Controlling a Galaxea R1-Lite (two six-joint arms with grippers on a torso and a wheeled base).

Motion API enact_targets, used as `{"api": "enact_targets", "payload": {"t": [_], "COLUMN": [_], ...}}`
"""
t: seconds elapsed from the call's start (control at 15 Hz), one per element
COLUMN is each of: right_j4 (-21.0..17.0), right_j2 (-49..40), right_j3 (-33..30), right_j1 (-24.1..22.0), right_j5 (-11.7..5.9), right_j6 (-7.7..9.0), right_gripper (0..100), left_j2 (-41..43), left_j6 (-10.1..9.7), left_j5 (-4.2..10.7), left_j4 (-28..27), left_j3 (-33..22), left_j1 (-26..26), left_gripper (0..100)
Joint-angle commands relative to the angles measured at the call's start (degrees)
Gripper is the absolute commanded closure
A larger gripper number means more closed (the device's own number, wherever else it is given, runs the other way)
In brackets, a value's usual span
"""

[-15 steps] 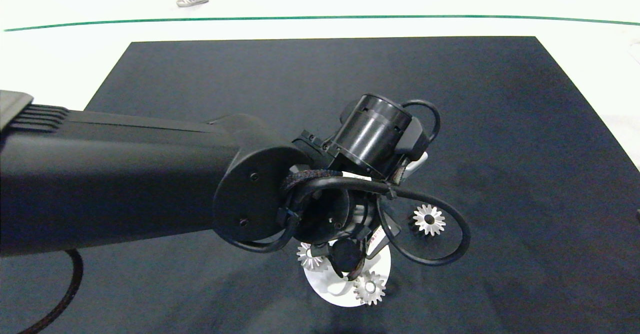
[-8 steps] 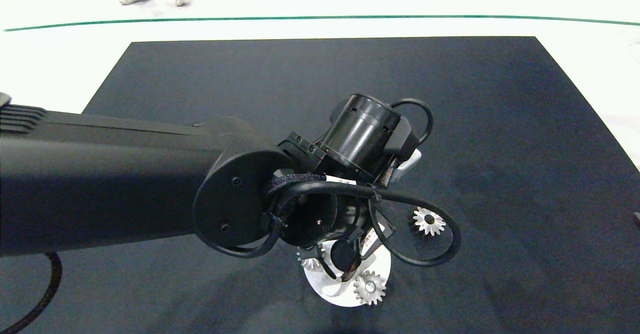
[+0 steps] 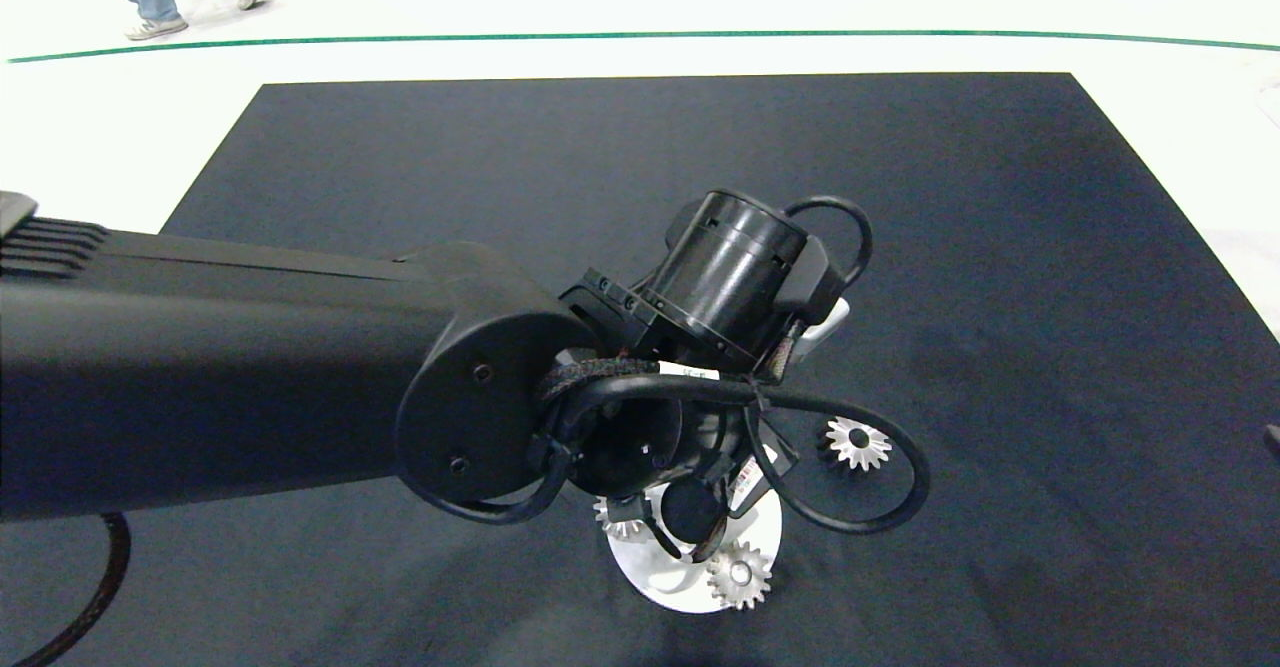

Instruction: Remove an incorrectly installed larger gear and replace it with the correct smaller gear

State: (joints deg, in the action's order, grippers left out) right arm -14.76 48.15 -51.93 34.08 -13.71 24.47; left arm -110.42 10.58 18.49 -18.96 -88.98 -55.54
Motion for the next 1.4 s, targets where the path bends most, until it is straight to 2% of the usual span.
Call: {"api": "enact_targets", "payload": {"t": [0.07, 1.4], "right_j4": [-0.09, -0.09], "right_j2": [0.1, 0.1], "right_j3": [-0.01, -0.01], "right_j1": [0.02, 0.02], "right_j5": [-0.08, -0.08], "right_j6": [0.14, 0.32], "right_gripper": [0, 0], "left_j2": [-0.67, -1.99], "left_j6": [0.05, 0.23], "left_j5": [0.05, 0.14], "left_j4": [-0.12, 1.91], "left_j3": [0.21, 0.21], "left_j1": [-0.45, -0.45], "left_gripper": [69, 69]}}
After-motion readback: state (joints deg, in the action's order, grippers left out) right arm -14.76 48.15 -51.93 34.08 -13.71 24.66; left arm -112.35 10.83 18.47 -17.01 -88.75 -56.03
